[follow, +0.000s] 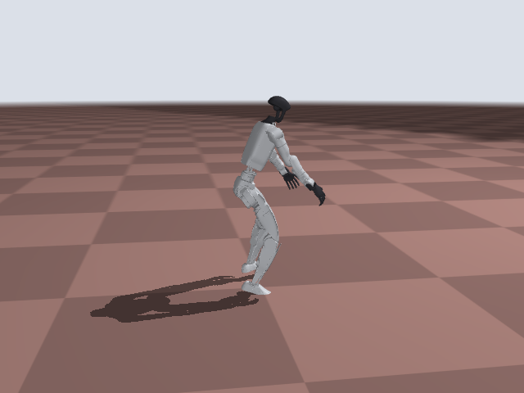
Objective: Upper body actions
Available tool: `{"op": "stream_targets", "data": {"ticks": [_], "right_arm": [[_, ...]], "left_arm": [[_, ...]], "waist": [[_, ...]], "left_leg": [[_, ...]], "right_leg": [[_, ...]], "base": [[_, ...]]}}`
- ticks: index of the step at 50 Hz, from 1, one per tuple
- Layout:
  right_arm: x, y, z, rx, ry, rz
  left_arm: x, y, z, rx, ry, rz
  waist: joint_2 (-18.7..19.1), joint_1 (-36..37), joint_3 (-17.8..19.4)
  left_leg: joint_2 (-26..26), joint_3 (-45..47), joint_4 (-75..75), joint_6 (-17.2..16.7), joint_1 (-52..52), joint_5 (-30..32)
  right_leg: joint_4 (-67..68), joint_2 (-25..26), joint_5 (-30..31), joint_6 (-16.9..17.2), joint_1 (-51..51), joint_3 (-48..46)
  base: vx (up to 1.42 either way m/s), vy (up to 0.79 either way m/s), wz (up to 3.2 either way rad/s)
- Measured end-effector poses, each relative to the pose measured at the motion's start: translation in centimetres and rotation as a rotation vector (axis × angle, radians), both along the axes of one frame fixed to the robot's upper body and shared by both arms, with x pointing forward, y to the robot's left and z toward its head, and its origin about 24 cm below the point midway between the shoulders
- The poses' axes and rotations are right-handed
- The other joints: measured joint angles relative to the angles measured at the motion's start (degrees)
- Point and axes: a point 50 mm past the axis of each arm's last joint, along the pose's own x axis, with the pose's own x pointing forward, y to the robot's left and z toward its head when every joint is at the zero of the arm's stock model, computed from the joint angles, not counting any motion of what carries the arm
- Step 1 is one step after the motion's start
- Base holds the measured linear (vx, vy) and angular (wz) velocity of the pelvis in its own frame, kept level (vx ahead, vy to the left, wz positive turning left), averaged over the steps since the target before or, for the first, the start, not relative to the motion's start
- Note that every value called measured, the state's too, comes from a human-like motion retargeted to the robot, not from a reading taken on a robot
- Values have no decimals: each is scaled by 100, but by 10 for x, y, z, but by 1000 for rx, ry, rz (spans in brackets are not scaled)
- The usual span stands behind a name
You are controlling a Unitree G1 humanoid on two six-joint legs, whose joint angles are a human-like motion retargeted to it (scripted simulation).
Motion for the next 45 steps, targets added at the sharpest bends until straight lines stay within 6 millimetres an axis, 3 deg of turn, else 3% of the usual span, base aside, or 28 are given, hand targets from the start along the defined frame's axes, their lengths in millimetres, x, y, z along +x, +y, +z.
{"op": "stream_targets", "data": {"ticks": [3, 7, 10, 12, 15, 17, 18, 20, 22, 25, 28, 30, 32, 35, 38, 42, 45], "right_arm": [[-30, -6, -46, -20, 136, 13], [-97, -22, -117, -66, 333, -64], [-185, -42, -173, -186, 571, -180], [-271, -58, -200, -338, 796, -276], [-390, -73, -203, -614, 1070, -399], [-458, -76, -190, -731, 1236, -491], [-485, -75, -182, -750, 1324, -547], [-525, -73, -168, -737, 1475, -687], [-542, -68, -162, -660, 1517, -862], [-545, -62, -166, -475, 1464, -1075], [-531, -63, -175, -289, 1450, -1135], [-511, -65, -183, -189, 1459, -1086], [-476, -69, -195, -82, 1445, -938], [-419, -78, -203, -48, 1408, -685], [-342, -86, -202, -174, 1285, -415], [-241, -78, -188, -361, 968, -149], [-181, -61, -168, -374, 716, -37]], "left_arm": [[-36, 7, -50, -74, 128, 15], [-115, 4, -130, -202, 391, 69], [-216, -2, -188, -280, 725, 148], [-310, -10, -212, -342, 1020, 246], [-433, -52, -215, -510, 1337, 479], [-492, -84, -204, -685, 1442, 620], [-511, -98, -198, -781, 1475, 675], [-540, -121, -185, -954, 1515, 798], [-556, -133, -175, -1051, 1514, 921], [-562, -134, -172, -1097, 1472, 985], [-554, -130, -178, -1064, 1441, 935], [-539, -124, -187, -1049, 1386, 902], [-510, -114, -201, -1035, 1270, 839], [-464, -103, -217, -1014, 1103, 706], [-410, -95, -227, -942, 969, 529], [-354, -79, -227, -744, 854, 309], [-321, -55, -220, -522, 790, 160]], "waist": [[-37, -102, -6], [-147, -260, 41], [-184, -476, 35], [-185, -651, -139], [-253, -684, -764], [-146, -796, -1323], [-108, -805, -1512], [-38, -805, -1457], [-12, -838, -1145], [-41, -957, -788], [-111, -1083, -860], [-222, -1274, -1001], [-368, -1364, -1062], [-683, -1067, -1104], [-731, -672, -1115], [-571, -485, -1097], [-457, -366, -947]], "left_leg": [[-198, 216, -1120, 171, 684, 471], [-608, 585, -2837, 442, 1701, 1262], [-1019, 672, -4156, 568, 2623, 1800], [-1315, 586, -4978, 688, 3225, 2056], [-1616, 879, -5866, 797, 3709, 2363], [-1500, 1496, -5968, 506, 3787, 2337], [-1510, 969, -5835, 545, 3588, 2255], [-1378, 638, -5537, 468, 3567, 2193], [-1283, 777, -5438, 359, 3966, 2134], [-1144, 609, -5145, 153, 4334, 2167], [-1024, 388, -4542, 70, 4215, 2573], [-958, 156, -3784, 201, 3726, 2989], [-1096, -382, -2912, 639, 3141, 3445], [-1300, -314, -1855, 1471, 2514, 3672], [-1145, 234, -1417, 1226, 2082, 3341], [-1661, -94, -2073, 676, 1493, 3202], [-1750, 0, -3092, 789, 1364, 2979]], "right_leg": [[-1126, -31, 482, 46, 679, -23], [-2705, -215, 1140, 73, 1679, -252], [-3789, -351, 1526, 84, 2594, -679], [-4406, -394, 1711, 60, 3165, -983], [-4949, -331, 1722, 71, 3523, -1211], [-4778, -304, 1503, 71, 3307, -1181], [-4644, -294, 1431, 48, 3134, -825], [-4551, -165, 1312, 47, 3297, -647], [-4529, -29, 1171, 11, 3684, -837], [-4568, 163, 999, -83, 4184, -873], [-4659, 294, 846, -189, 4402, -840], [-4713, 215, 799, -194, 4411, -880], [-4775, 130, 767, -232, 4437, -1039], [-4761, -100, 748, -300, 4375, -904], [-4652, -170, 681, -291, 4253, -677], [-4526, -63, 515, -188, 4262, -457], [-4452, 103, 339, -112, 4464, -432]], "base": [[20, -3, 13], [12, -9, 39], [26, -11, 76], [47, -3, 69], [54, -3, -15], [51, -4, 26], [38, -11, 36], [20, -22, 13], [-2, -22, -5], [3, -28, 15], [12, -30, 31], [-2, -33, 68], [-5, -29, 41], [3, -25, -59], [7, -7, -95], [17, -12, -56], [28, -15, -27]]}}
